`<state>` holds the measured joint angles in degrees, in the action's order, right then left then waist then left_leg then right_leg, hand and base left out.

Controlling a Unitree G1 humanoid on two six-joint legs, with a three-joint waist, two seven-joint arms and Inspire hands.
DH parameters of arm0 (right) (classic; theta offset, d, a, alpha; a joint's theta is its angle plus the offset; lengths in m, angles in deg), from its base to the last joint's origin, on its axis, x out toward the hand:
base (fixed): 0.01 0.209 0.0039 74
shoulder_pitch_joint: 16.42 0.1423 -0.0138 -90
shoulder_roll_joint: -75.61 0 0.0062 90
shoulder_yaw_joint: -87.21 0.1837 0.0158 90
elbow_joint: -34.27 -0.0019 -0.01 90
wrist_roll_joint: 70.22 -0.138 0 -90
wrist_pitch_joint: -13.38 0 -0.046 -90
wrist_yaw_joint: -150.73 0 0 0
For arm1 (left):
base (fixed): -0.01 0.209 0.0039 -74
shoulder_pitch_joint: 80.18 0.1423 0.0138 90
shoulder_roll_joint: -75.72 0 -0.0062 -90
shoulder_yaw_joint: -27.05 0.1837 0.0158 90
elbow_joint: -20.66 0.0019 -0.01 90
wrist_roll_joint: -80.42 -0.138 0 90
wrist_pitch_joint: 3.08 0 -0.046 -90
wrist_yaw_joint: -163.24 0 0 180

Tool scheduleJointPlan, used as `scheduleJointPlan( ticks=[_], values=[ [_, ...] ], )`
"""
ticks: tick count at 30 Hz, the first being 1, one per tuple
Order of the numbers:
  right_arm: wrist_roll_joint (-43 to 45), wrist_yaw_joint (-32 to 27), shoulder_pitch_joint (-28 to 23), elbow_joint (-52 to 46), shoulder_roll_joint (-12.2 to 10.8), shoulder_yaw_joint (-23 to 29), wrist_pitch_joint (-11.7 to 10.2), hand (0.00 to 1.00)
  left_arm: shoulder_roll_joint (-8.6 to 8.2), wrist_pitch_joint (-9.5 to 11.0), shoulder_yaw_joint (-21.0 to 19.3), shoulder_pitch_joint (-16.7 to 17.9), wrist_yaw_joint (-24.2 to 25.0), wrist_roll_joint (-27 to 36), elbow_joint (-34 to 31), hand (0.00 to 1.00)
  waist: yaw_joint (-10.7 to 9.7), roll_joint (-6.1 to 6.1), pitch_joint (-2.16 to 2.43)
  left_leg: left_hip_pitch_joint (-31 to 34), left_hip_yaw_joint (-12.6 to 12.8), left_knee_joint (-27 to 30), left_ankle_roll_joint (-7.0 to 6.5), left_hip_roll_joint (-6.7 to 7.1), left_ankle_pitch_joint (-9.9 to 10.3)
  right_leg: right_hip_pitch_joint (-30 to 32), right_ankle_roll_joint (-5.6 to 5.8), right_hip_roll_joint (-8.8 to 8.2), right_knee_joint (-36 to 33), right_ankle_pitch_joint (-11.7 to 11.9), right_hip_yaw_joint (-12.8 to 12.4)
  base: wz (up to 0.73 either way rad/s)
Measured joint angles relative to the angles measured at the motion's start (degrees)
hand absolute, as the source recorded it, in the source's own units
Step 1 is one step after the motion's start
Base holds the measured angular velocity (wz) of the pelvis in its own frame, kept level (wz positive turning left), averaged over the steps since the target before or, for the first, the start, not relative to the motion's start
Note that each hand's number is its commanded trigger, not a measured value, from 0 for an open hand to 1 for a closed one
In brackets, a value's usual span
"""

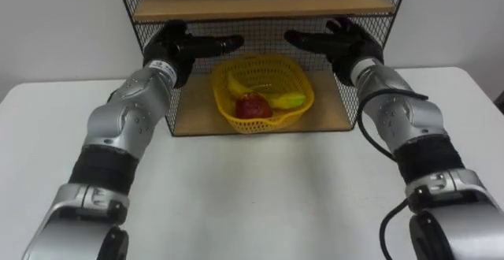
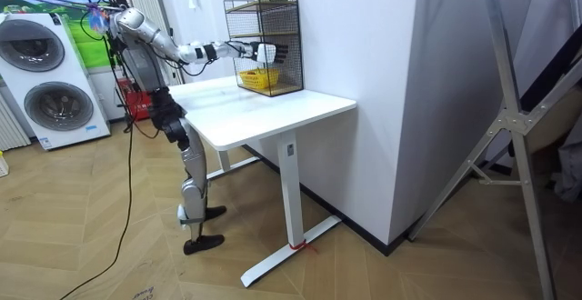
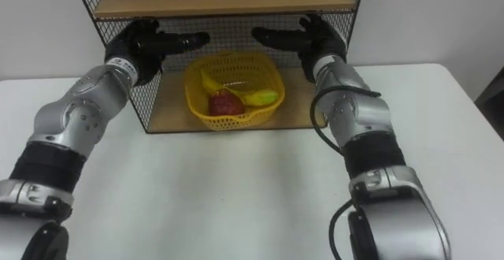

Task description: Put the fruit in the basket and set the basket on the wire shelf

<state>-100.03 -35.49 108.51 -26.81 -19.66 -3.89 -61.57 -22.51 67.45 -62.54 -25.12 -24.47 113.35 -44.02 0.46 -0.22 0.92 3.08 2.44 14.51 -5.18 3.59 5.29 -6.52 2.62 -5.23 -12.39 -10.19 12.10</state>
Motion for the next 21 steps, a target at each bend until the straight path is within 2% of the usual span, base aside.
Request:
scheduleJointPlan(
  ticks=[1,4,8,12,14,16,18,20,21],
  values=[
    [0.1,0.5,-2.1,-2.5,0.0,0.0,0.0,0.00,-0.02,0.0,0.0,1.4,0.4,0.0,-1.5,0.00,0.0,-0.39,0.01,-0.5,0.1,-0.3,0.04,0.01,0.0,-0.3,0.05,0.01,0.7,-0.2,-0.1,-0.04],
    [1.5,2.3,-6.1,-6.4,0.0,0.0,0.0,0.00,0.13,0.0,0.0,5.0,1.2,0.0,-5.5,0.00,0.0,-1.15,0.44,-0.8,0.2,-0.5,0.39,-0.09,0.2,-0.4,0.01,0.13,0.7,-0.4,-0.5,-0.05],
    [5.5,4.3,-10.6,-12.5,0.3,0.0,0.0,0.00,0.18,0.0,0.2,11.1,2.5,-3.6,-13.6,0.00,-0.4,-1.32,0.32,-0.8,0.3,-0.7,0.38,-0.06,0.1,-0.4,0.02,0.06,0.7,-0.4,-0.5,0.00],
    [5.8,6.3,-14.4,-14.7,0.7,0.0,0.0,0.00,0.39,0.2,0.4,15.9,3.3,-3.9,-17.7,0.00,-0.6,-1.36,0.27,-1.0,0.3,-0.7,0.23,-0.08,0.0,-0.6,0.00,0.06,0.7,-0.4,-0.4,0.00],
    [6.3,6.3,-17.4,-16.7,0.7,0.1,0.0,0.00,0.70,1.2,1.2,19.0,3.5,-4.4,-19.3,0.00,-0.6,-1.42,-0.10,-1.3,0.4,-0.8,0.43,-0.11,0.1,-0.8,0.13,0.07,0.8,-0.5,-0.4,0.00],
    [6.3,6.3,-19.4,-18.3,0.8,0.1,0.0,0.00,0.73,1.4,1.3,20.9,3.6,-5.0,-20.5,0.00,-0.7,-1.47,-0.32,-1.1,0.5,-0.9,0.46,-0.17,0.1,-0.5,0.36,0.11,0.7,-0.7,-0.7,-0.07],
    [6.2,6.4,-21.4,-21.1,0.8,0.1,-0.1,0.00,0.69,2.5,1.8,23.0,4.4,-5.4,-21.8,0.00,-0.6,-1.45,-0.65,-0.9,0.6,-1.1,0.51,-0.19,0.1,-0.1,0.34,0.13,0.8,-0.7,-0.9,-0.06],
    [6.2,6.5,-24.0,-24.1,0.6,0.0,-0.2,0.00,0.61,3.6,3.6,26.1,6.1,-7.0,-22.8,0.00,-0.6,-1.50,-1.04,-0.6,0.7,-1.1,0.42,-0.19,-0.1,0.1,0.05,0.17,0.8,-0.4,-0.9,0.00],
    [6.1,6.5,-24.7,-24.8,0.4,0.0,-0.2,0.00,0.60,3.7,4.3,27.0,6.4,-7.0,-23.1,0.00,-0.6,-1.52,-1.06,-0.6,0.7,-1.2,0.46,-0.18,-0.1,0.2,0.05,0.16,0.8,-0.4,-0.9,0.00]
  ],
)
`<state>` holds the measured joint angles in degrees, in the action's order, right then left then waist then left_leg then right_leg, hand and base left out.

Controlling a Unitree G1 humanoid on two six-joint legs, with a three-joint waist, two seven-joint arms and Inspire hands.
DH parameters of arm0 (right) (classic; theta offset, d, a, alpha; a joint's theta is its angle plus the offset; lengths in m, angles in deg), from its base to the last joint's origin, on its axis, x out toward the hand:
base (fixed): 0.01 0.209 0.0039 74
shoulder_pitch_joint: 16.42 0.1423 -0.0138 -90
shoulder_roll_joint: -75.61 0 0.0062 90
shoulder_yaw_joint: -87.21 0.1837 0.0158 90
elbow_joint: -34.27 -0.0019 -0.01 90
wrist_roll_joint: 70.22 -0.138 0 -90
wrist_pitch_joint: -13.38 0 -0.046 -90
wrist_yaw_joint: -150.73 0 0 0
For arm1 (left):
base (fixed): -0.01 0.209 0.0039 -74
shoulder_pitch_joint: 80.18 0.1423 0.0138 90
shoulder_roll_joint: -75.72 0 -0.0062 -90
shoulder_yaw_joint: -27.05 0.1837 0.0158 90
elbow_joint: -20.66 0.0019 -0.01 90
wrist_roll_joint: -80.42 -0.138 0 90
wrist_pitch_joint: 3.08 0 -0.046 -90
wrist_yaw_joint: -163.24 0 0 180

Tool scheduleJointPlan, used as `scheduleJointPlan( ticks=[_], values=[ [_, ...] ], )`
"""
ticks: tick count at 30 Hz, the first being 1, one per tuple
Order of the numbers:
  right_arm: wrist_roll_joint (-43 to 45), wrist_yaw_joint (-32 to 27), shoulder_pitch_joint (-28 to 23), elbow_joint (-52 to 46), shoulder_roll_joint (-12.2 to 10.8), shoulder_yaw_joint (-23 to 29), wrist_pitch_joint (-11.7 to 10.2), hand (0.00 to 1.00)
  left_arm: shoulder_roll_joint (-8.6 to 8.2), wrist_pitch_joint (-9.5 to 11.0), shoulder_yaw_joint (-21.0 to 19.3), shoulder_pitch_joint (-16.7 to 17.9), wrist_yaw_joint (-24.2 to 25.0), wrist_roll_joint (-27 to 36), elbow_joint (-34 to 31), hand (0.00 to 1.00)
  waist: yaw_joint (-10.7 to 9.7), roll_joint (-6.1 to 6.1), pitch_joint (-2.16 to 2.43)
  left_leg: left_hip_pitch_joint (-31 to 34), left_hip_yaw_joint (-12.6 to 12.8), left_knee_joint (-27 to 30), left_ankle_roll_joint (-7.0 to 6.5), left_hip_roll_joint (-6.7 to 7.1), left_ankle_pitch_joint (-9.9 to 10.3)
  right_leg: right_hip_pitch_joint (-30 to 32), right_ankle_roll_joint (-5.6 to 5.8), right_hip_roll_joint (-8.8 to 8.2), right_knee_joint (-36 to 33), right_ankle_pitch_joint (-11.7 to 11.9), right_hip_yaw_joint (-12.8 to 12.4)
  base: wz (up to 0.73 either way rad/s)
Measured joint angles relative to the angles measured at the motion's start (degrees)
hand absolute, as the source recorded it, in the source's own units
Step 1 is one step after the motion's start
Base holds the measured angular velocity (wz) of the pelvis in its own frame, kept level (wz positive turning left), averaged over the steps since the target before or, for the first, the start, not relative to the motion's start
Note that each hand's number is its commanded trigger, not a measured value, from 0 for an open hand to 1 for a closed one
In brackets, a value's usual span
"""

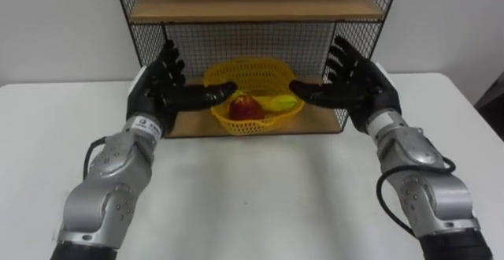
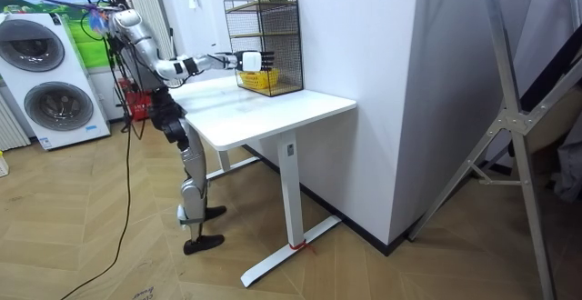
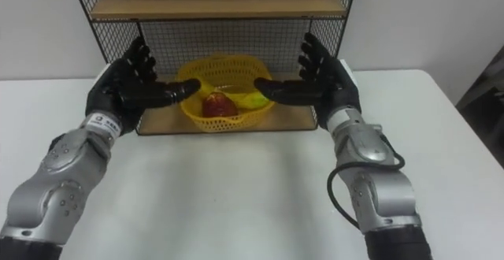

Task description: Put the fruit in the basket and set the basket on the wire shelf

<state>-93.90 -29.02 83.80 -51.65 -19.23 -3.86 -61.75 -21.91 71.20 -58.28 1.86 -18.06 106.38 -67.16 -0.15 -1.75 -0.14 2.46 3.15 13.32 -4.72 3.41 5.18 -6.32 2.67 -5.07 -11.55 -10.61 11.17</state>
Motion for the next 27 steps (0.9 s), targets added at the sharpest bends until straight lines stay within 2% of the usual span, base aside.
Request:
scheduleJointPlan(
  ticks=[4,8,10,13,15,17,18,19,20,24,25,26,27],
  values=[
    [-0.9,2.4,-5.2,-3.0,-0.7,-0.9,-0.8,0.00,-0.12,0.7,3.5,6.4,3.3,-0.6,-0.1,0.00,0.0,0.00,0.00,-0.1,0.2,-0.5,0.09,-0.02,-0.1,0.3,0.07,-0.02,0.0,0.0,-0.2,-0.02],
    [-1.3,4.8,-9.9,-3.0,-0.7,-2.5,-1.2,0.00,-0.04,1.2,3.8,11.6,5.3,0.4,-0.1,0.00,-0.2,-0.03,0.01,0.2,0.4,-0.6,0.10,-0.09,-0.1,0.6,0.17,0.02,0.0,-0.1,-0.3,-0.01],
    [-1.1,5.6,-12.4,-3.1,-0.7,-2.6,-1.2,0.00,0.31,3.7,3.4,14.8,6.4,1.5,-0.8,0.00,0.0,-0.06,0.41,1.1,0.5,-0.4,0.12,-0.22,-0.1,1.6,0.28,-0.01,-0.1,-0.2,-0.1,-0.05],
    [-1.1,6.9,-15.3,-5.3,-0.7,-2.5,-1.7,0.00,0.57,5.3,2.8,18.0,7.3,2.3,-2.4,0.00,0.3,-0.03,0.45,1.3,0.7,-0.5,0.13,-0.27,-0.1,1.7,0.01,0.05,-0.1,0.0,-0.2,0.01],
    [-1.0,7.6,-17.8,-7.2,-0.5,-2.1,-3.5,0.00,0.48,6.2,1.5,20.5,7.7,2.6,-3.4,0.00,0.7,0.01,0.49,1.3,0.9,-0.4,0.15,-0.39,-0.1,1.7,-0.08,0.11,-0.1,0.0,-0.2,0.00],
    [-1.0,8.1,-22.2,-9.0,-0.4,-1.3,-6.6,0.00,0.48,8.5,-1.1,24.6,7.5,2.6,-4.5,0.00,1.0,0.09,0.55,0.9,1.3,-0.5,0.20,-0.59,-0.1,1.5,0.00,0.12,0.0,0.0,-0.2,-0.09],
    [-1.1,8.0,-23.5,-9.7,-0.5,-0.7,-6.9,0.00,0.42,8.7,-1.9,25.7,7.4,2.5,-5.0,0.00,1.1,0.15,0.59,0.9,1.3,-0.4,0.21,-0.62,-0.1,1.4,0.07,0.13,0.1,-0.1,-0.2,-0.05],
    [-1.1,7.9,-26.7,-11.5,-1.2,1.0,-7.7,0.00,0.13,9.3,-4.0,27.8,6.9,2.6,-6.3,0.00,1.3,0.27,0.68,0.8,1.4,-0.2,0.21,-0.62,-0.1,1.4,0.13,0.10,0.1,-0.2,-0.1,-0.03],
    [-1.0,7.4,-29.5,-13.1,-1.9,2.8,-8.9,0.00,-0.13,10.9,-6.3,29.6,6.4,2.6,-7.0,0.00,1.6,0.50,0.70,0.8,1.4,-0.1,0.25,-0.67,0.0,1.3,-0.11,0.11,0.1,-0.4,-0.2,-0.04],
    [-1.5,5.3,-34.2,-13.7,-2.0,8.2,-12.7,0.00,-1.06,16.3,-13.3,32.7,2.5,4.7,-7.0,0.00,1.9,1.11,0.59,0.8,1.3,0.0,0.26,-0.67,0.3,1.2,-0.13,0.04,0.0,-0.4,-0.3,-0.04],
    [-1.9,4.3,-35.5,-13.8,-2.1,9.7,-13.8,0.00,-1.39,17.8,-15.2,33.5,0.7,5.6,-7.3,0.00,1.9,1.42,0.38,0.9,1.2,0.0,0.26,-0.67,0.3,1.2,-0.13,0.06,0.1,-0.4,-0.2,0.00],
    [-1.9,3.5,-36.4,-14.1,-2.1,11.0,-14.2,0.00,-1.67,18.8,-17.1,34.3,-1.2,6.1,-8.0,0.00,2.0,1.11,0.50,0.8,1.2,0.0,0.28,-0.64,0.3,1.2,-0.12,0.06,0.0,-0.4,-0.2,0.00],
    [-1.8,3.1,-36.7,-14.2,-2.1,11.6,-14.4,0.00,-1.90,19.2,-18.0,34.5,-2.3,6.1,-8.4,0.00,2.1,1.12,0.43,0.8,1.2,-0.1,0.28,-0.64,0.3,1.2,-0.12,0.06,0.0,-0.4,-0.2,0.00]
  ],
)
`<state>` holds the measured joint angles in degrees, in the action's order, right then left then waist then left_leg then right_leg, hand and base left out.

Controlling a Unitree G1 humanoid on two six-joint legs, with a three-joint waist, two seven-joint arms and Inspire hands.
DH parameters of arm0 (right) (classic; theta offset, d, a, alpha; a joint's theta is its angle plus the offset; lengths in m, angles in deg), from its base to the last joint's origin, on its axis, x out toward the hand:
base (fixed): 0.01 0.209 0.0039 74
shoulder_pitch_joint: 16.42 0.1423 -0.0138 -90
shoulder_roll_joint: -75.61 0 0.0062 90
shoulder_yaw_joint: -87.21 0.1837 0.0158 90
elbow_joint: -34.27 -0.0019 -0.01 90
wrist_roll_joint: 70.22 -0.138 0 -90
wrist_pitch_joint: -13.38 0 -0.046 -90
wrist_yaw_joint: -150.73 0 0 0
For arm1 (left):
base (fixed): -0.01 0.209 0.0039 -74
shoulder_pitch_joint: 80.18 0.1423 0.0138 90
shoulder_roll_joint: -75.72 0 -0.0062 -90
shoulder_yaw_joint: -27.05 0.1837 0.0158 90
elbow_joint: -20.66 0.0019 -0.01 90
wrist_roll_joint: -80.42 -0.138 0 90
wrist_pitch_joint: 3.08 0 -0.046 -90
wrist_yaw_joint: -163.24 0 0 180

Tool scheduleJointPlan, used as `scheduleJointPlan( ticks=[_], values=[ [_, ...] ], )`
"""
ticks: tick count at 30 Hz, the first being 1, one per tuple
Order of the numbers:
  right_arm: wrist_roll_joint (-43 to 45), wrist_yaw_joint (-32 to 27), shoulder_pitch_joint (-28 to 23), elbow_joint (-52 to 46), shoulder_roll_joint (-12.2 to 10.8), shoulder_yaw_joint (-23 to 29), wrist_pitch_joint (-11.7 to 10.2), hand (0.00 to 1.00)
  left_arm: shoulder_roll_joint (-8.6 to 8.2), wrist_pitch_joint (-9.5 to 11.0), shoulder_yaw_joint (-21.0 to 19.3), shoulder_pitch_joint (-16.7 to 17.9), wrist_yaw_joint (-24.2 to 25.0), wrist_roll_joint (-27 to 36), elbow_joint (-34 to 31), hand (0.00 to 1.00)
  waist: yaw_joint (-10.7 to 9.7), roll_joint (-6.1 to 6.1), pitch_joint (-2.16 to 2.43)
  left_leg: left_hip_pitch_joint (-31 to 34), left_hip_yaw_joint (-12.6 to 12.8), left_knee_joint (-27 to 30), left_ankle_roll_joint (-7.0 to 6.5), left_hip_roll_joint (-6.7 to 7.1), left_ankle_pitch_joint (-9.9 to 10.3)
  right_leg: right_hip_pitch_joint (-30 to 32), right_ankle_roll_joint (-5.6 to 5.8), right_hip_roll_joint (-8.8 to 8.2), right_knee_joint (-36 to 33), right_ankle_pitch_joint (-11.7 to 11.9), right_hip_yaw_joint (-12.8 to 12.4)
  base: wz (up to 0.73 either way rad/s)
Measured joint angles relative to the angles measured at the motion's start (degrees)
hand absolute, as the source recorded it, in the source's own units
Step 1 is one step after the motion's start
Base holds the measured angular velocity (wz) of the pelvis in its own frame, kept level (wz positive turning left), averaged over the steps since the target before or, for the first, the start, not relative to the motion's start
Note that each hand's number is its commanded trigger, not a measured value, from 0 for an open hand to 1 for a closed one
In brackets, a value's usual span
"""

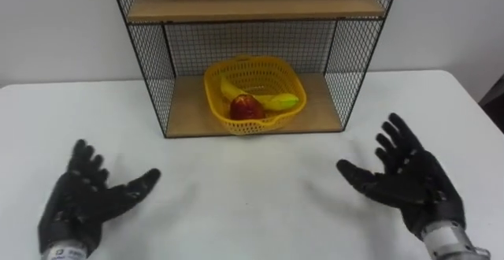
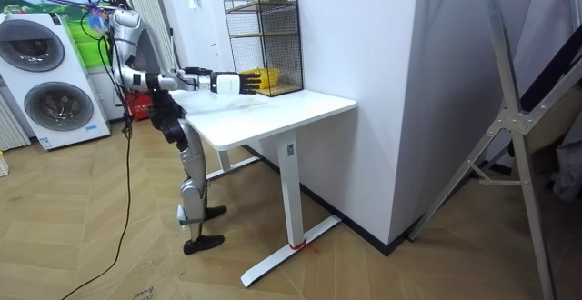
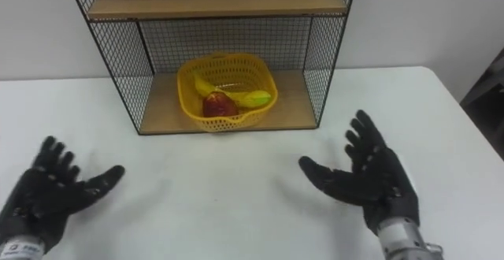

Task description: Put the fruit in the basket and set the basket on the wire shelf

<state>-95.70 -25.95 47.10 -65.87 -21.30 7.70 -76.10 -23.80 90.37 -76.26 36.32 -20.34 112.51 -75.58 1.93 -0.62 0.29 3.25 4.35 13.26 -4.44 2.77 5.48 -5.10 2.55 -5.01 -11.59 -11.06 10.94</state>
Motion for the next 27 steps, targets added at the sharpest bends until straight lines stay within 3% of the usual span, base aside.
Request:
scheduleJointPlan(
  ticks=[3,6,7,10,11,13,15,17,19,20,22,23,25,27],
  values=[
    [0.9,-3.5,-0.1,-1.1,0.2,3.3,-0.5,0.00,-0.19,1.9,-4.7,0.4,-5.8,-0.3,-3.1,0.00,0.3,-0.16,-0.09,-0.1,0.0,-0.2,0.12,0.01,-0.1,0.1,-0.03,0.01,-0.1,-0.1,-0.1,0.00],
    [1.0,-7.6,-0.1,-4.4,1.2,9.0,-1.4,0.00,-0.01,4.4,-12.4,0.2,-11.9,-0.1,-8.4,0.00,0.0,-0.59,-0.19,0.0,0.0,-0.5,0.27,-0.01,-0.2,0.2,-0.02,0.06,0.1,0.0,-0.1,0.00],
    [1.0,-9.2,0.1,-4.8,2.1,11.9,-2.6,0.00,0.28,5.4,-16.3,0.0,-14.3,-0.1,-10.7,0.00,0.3,-0.35,-0.43,0.0,0.1,-0.5,0.28,-0.02,-0.2,0.4,-0.01,0.10,0.1,0.0,-0.2,0.00],
    [1.1,-17.5,0.8,-7.0,4.5,20.1,-4.9,0.00,3.92,8.4,-26.8,-1.3,-22.8,-0.2,-12.9,0.00,0.6,-0.69,-0.36,0.2,0.1,-0.5,0.29,-0.03,-0.2,0.8,-0.14,0.06,-0.1,-0.1,-0.4,-0.04],
    [0.4,-20.9,0.9,-7.0,6.6,23.7,-6.0,0.00,5.98,9.5,-30.9,-1.3,-26.4,0.1,-12.9,0.00,0.6,-0.71,-0.07,0.5,0.1,-0.6,0.30,-0.02,-0.2,1.1,-0.14,0.04,-0.2,-0.1,-0.5,-0.04],
    [-1.6,-26.6,1.0,-6.8,9.2,29.6,-7.4,0.00,8.64,10.6,-37.0,-1.4,-31.4,1.7,-12.8,0.00,0.6,-0.74,-0.14,0.6,0.1,-0.5,0.30,-0.01,-0.2,1.2,-0.12,0.05,-0.2,-0.1,-0.5,0.00],
    [-4.4,-32.2,1.0,-5.7,10.9,34.6,-9.9,0.00,10.33,12.2,-42.3,-0.5,-36.5,4.9,-12.4,0.00,0.6,-0.72,0.03,1.0,0.2,-0.4,0.33,-0.09,-0.2,1.7,-0.16,-0.21,-0.2,-0.2,-0.8,-0.03],
    [-11.4,-38.0,0.3,-0.7,13.0,40.3,-12.8,0.00,12.77,13.9,-47.5,0.3,-42.5,9.3,-7.0,0.00,0.7,-0.52,0.33,1.6,0.2,-0.4,0.56,-0.04,-0.1,2.2,-0.20,-0.56,-0.4,-0.3,-0.1,0.03],
    [-16.8,-41.6,0.0,7.6,15.4,44.0,-13.1,0.00,15.83,14.2,-50.0,1.2,-45.5,15.7,0.8,0.00,0.2,-0.49,0.73,3.1,0.1,1.3,1.33,-0.10,0.4,3.3,-0.10,-1.01,-0.8,-0.6,0.8,0.11],
    [-20.5,-44.3,-0.1,13.5,16.7,45.6,-13.1,0.00,17.78,14.3,-51.2,1.9,-47.5,20.7,6.7,0.00,0.1,-0.49,0.73,4.0,0.1,2.5,2.17,-0.07,1.2,4.1,0.11,-1.52,-1.9,-1.2,1.6,0.05],
    [-26.5,-47.2,-0.9,20.7,16.8,46.7,-13.1,0.00,19.48,14.5,-51.2,2.8,-48.8,29.0,14.7,0.00,0.1,-0.18,0.65,5.6,-0.5,3.9,2.16,0.06,2.2,5.3,0.31,-1.82,-3.8,-2.1,2.3,0.04],
    [-28.9,-47.8,-1.5,22.9,16.8,46.6,-13.1,0.00,19.73,14.4,-51.0,3.0,-48.8,32.2,17.3,0.00,0.2,-0.14,0.68,6.0,-0.5,4.2,2.06,0.10,2.3,5.7,0.33,-1.91,-4.3,-2.3,2.4,0.09],
    [-36.7,-47.7,-1.9,35.4,16.9,46.6,-12.9,0.00,20.90,14.4,-49.4,3.1,-47.9,42.8,32.4,0.00,-0.6,0.05,0.75,6.7,-0.9,4.2,2.06,0.22,2.3,6.2,0.33,-2.04,-4.3,-2.4,2.8,0.11],
    [-42.4,-45.5,-1.8,47.9,16.8,46.5,-13.0,0.00,20.41,14.3,-46.9,2.9,-45.8,49.5,43.1,0.00,-1.2,0.09,0.81,7.1,-1.1,4.1,2.08,0.19,2.2,6.2,0.31,-2.04,-3.9,-2.4,3.3,0.16]
  ],
)
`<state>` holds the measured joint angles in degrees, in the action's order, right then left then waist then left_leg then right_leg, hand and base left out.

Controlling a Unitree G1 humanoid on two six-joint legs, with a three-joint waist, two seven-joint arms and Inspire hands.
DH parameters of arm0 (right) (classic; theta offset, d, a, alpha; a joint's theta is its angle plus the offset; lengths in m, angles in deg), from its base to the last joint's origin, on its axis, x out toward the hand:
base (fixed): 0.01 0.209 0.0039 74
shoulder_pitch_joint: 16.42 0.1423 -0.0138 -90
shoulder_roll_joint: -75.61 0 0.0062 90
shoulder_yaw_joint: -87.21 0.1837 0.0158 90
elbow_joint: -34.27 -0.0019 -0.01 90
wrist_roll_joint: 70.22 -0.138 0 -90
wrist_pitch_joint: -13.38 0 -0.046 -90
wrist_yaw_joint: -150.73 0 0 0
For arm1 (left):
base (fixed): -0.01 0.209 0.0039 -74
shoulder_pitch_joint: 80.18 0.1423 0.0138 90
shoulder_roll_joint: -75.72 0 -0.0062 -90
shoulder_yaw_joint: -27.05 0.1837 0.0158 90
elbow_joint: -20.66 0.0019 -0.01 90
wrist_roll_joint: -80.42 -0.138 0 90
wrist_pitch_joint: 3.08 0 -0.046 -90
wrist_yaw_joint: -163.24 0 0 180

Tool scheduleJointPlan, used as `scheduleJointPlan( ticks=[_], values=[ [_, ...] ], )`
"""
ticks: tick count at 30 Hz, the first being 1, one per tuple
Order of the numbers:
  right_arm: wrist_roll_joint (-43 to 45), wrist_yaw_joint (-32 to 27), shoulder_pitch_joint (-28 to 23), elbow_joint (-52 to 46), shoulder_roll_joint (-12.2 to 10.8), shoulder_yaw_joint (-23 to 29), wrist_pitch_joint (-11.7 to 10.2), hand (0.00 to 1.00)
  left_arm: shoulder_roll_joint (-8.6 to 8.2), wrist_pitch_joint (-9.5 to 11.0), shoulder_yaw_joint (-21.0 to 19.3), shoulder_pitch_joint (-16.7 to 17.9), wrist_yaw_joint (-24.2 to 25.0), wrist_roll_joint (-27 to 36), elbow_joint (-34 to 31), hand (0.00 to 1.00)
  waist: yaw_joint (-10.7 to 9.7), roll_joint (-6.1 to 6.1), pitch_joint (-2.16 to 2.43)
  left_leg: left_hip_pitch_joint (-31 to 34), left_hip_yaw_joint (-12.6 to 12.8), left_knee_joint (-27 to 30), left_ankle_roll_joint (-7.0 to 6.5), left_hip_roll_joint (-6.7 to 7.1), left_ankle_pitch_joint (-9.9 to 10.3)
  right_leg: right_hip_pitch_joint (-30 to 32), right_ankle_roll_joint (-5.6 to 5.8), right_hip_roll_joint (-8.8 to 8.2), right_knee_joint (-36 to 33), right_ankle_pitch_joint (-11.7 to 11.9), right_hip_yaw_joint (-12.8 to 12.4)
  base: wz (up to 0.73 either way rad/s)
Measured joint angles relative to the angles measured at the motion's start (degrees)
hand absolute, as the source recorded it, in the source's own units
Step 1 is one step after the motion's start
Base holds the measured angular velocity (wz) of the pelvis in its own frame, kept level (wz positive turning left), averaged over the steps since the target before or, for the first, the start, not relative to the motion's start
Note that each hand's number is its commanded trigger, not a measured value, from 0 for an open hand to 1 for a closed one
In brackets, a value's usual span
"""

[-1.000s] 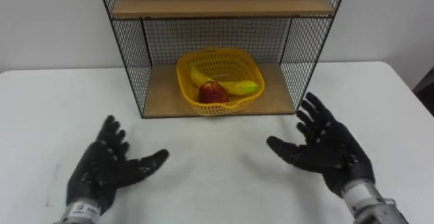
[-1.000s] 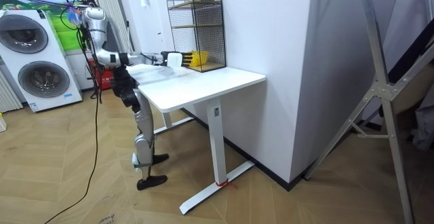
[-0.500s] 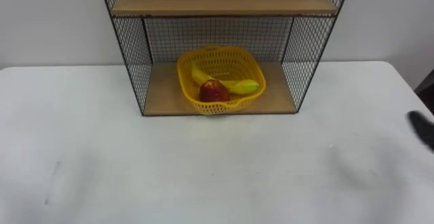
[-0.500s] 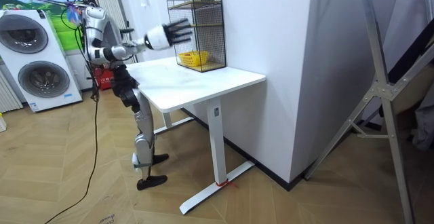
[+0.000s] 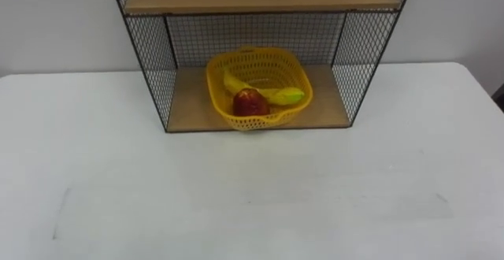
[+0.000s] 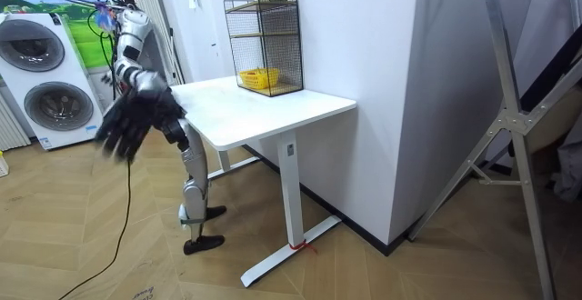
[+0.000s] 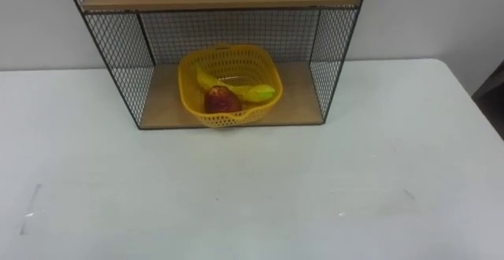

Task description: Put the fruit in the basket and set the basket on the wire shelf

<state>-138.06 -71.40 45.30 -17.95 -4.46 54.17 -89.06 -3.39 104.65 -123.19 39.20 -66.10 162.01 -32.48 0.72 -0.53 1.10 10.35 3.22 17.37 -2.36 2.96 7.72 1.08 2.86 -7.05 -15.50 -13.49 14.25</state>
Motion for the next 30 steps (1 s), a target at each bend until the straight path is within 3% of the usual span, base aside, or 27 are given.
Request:
scheduleJointPlan(
  ticks=[1,2,3,4,5,6,7,9,11,12,14,17,21,22,23,26,30],
  values=[
    [-2.7,2.0,0.2,9.2,-0.4,-0.5,0.0,0.00,-1.32,0.0,1.0,-0.6,1.8,2.7,6.8,0.00,-0.4,-0.14,0.11,-0.1,0.6,-0.3,0.05,-0.25,0.0,-0.3,0.00,-0.11,0.3,0.0,0.2,0.21],
    [-3.2,3.9,0.2,16.6,-1.9,-0.8,0.0,0.00,-3.65,-0.1,1.1,-1.3,4.0,3.4,12.3,0.00,-0.4,-0.23,0.44,-0.2,0.9,-0.5,0.07,-0.36,0.0,-0.4,0.02,-0.21,0.4,0.0,0.4,0.13],
    [-3.1,4.7,0.3,19.6,-3.1,-0.8,0.0,0.00,-5.16,-0.1,1.1,-1.6,5.3,3.4,15.1,0.00,-0.4,-0.23,0.46,-0.4,1.0,-0.5,0.05,-0.38,0.0,-0.5,0.03,-0.25,0.4,0.0,0.3,0.00],
    [-2.8,6.2,0.5,24.9,-5.3,-1.0,0.1,0.00,-7.74,-0.2,0.9,-1.9,7.3,3.4,20.2,0.00,-0.4,-0.24,0.45,-1.0,1.1,-0.7,-0.39,-0.41,0.3,-0.9,0.04,-0.26,0.4,0.0,0.3,-0.09],
    [-2.0,6.4,0.6,27.2,-6.4,-1.6,0.1,0.00,-9.00,-0.3,0.9,-2.0,7.9,3.3,22.1,0.00,-0.3,-0.30,0.48,-1.2,1.3,-0.8,-0.49,-0.47,0.4,-1.1,0.05,-0.27,0.4,0.0,0.1,-0.18],
    [1.2,7.2,1.0,31.1,-8.8,-3.7,0.1,0.00,-11.66,-0.6,1.3,-2.1,10.1,2.4,25.6,0.00,0.0,-0.43,0.57,-1.9,1.5,-1.6,-0.58,-0.41,0.4,-1.5,0.05,-0.26,0.4,0.0,-0.2,-0.23],
    [6.0,8.8,1.9,34.9,-11.2,-6.7,0.2,0.00,-14.02,-1.6,3.2,-2.4,12.8,-1.0,29.2,0.00,-0.1,-0.55,0.64,-2.5,1.5,-2.2,-0.55,-0.39,0.4,-1.8,0.05,-0.38,0.7,0.0,-0.2,-0.23],
    [13.6,12.0,3.6,40.6,-14.3,-11.5,1.8,0.00,-16.61,-3.5,7.3,-3.3,18.1,-8.8,35.2,0.00,-0.3,-0.69,0.63,-3.7,1.7,-2.9,-0.50,-0.49,0.4,-3.0,0.12,-0.38,1.1,0.1,0.0,-0.09],
    [24.0,15.3,6.9,45.3,-16.8,-20.1,6.3,0.00,-17.48,-7.4,15.7,-4.7,24.2,-18.5,41.5,0.00,-0.5,-0.85,0.66,-5.2,1.9,-3.0,-0.29,-0.56,0.2,-4.5,0.24,-0.18,1.1,0.2,-0.5,0.03],
    [26.5,16.2,7.8,46.3,-17.1,-22.7,7.2,0.00,-17.63,-8.4,18.1,-4.9,25.5,-21.1,42.0,0.00,-0.5,-0.89,0.63,-5.4,2.0,-2.9,-0.17,-0.69,0.2,-4.8,0.27,-0.08,1.2,0.2,-0.6,0.04],
    [35.9,18.7,13.1,48.1,-17.2,-31.8,10.6,0.00,-17.67,-11.8,26.7,-6.0,29.9,-32.1,42.3,0.00,-0.1,-0.95,0.60,-6.2,2.7,-2.9,-0.02,-1.21,0.1,-5.5,-0.01,0.05,1.7,0.5,0.0,-0.10],
    [45.6,22.4,17.5,47.4,-16.5,-38.9,12.1,0.00,-17.52,-14.8,35.0,-8.5,33.7,-46.0,41.2,0.00,-0.3,-1.15,0.40,-7.3,2.4,-3.0,-0.02,-1.20,0.1,-7.2,0.00,0.51,2.5,1.0,-0.2,0.07],
    [52.4,25.8,18.3,44.0,-15.8,-43.2,14.0,0.00,-17.51,-18.4,40.5,-12.0,36.8,-58.4,38.6,0.00,-0.2,-1.17,0.24,-7.8,2.1,-4.0,0.40,-1.24,-0.2,-7.8,-0.33,0.88,3.8,1.6,0.0,0.09],
    [53.8,26.7,18.3,42.9,-15.8,-44.0,14.9,0.00,-17.50,-19.1,41.8,-12.8,37.4,-61.2,37.8,0.00,-0.4,-1.09,-0.24,-8.0,2.1,-4.0,0.42,-1.26,-0.2,-8.0,-0.38,0.96,3.8,1.6,0.0,0.00],
    [54.9,27.4,18.2,42.1,-15.8,-44.0,15.9,0.00,-17.50,-19.9,43.2,-13.4,37.7,-63.6,36.9,0.00,-0.6,-0.94,-0.39,-7.9,2.1,-4.0,0.42,-1.32,-0.2,-7.9,-0.43,0.99,3.9,1.5,0.0,0.00],
    [55.8,29.2,18.0,40.2,-16.0,-44.0,18.4,0.00,-17.37,-21.1,45.4,-14.3,38.5,-68.2,35.8,0.00,-1.0,-0.77,-0.52,-8.0,1.8,-3.7,0.41,-1.32,-0.2,-7.7,-0.47,1.04,3.8,1.5,0.1,-0.04],
    [57.4,30.6,18.1,39.3,-16.1,-44.1,18.8,0.00,-17.43,-22.5,47.2,-14.5,40.0,-71.3,35.8,0.00,-2.1,-0.68,-0.65,-8.0,1.8,-3.7,0.40,-1.32,-0.2,-7.5,-0.48,1.10,3.8,1.5,-0.1,-0.08]
  ],
)
